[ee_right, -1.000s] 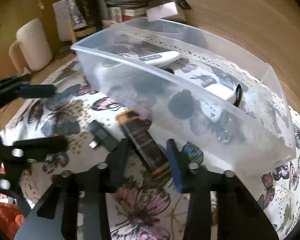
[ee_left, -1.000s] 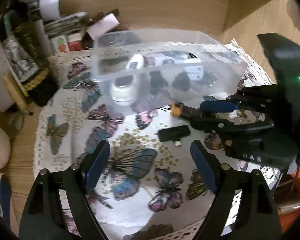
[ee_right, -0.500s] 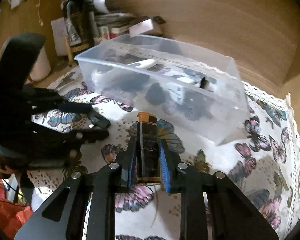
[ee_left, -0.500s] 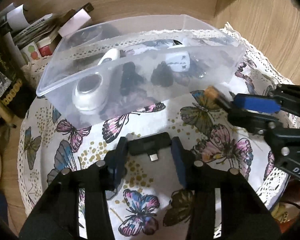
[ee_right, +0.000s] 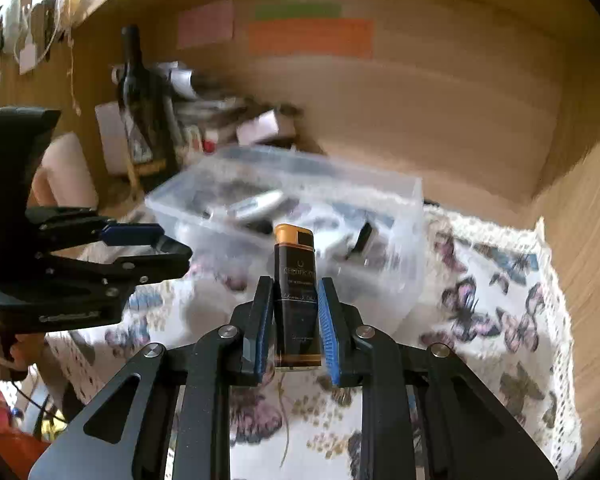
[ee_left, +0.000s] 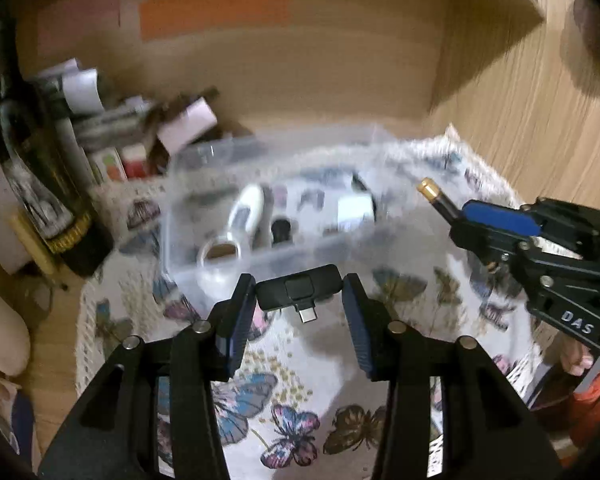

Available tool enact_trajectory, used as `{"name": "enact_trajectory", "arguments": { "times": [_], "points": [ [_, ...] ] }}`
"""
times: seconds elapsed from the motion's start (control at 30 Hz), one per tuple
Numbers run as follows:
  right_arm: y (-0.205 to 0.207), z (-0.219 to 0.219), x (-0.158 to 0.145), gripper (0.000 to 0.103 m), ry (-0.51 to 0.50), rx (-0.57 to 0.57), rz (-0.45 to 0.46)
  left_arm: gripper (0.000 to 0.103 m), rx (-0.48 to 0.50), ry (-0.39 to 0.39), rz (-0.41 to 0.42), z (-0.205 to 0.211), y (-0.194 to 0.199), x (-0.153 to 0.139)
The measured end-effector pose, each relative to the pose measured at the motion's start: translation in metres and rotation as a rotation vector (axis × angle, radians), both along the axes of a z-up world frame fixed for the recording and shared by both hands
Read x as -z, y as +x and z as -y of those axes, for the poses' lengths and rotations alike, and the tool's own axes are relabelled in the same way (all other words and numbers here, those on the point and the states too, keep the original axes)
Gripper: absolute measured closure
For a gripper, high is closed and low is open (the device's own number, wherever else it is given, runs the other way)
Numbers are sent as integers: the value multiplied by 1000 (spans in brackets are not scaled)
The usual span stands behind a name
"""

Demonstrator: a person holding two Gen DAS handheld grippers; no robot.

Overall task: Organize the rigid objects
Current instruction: 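Grasp the black USB adapter with the left tool while the right tool grasps the black-and-gold battery, then lower both items into the clear box and open both tools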

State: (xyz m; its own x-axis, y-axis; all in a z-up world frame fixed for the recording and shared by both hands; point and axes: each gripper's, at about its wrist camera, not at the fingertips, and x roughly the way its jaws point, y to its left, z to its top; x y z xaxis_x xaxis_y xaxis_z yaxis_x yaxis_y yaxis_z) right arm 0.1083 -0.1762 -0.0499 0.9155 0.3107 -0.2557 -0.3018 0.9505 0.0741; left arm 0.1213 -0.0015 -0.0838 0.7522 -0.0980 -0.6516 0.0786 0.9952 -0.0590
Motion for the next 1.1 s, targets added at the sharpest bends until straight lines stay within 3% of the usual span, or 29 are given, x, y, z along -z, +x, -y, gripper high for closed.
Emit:
{"name": "enact_trajectory", "arguments": {
  "times": [0.23,0.53,0.73,1.1],
  "points": [
    [9,3,-33,83,15,26,77,59,-27,-30,86,-8,6,-32],
    [38,-5,-54,83,15,24,83,59,-47,-37,125,-19,30,-52],
    [69,-15,-51,83,5,15,22,59,-51,-42,74,-25,54,-40],
    [117,-31,-20,83,-32,0,-127,59,-68,-66,-80,-35,95,9]
  ]
}}
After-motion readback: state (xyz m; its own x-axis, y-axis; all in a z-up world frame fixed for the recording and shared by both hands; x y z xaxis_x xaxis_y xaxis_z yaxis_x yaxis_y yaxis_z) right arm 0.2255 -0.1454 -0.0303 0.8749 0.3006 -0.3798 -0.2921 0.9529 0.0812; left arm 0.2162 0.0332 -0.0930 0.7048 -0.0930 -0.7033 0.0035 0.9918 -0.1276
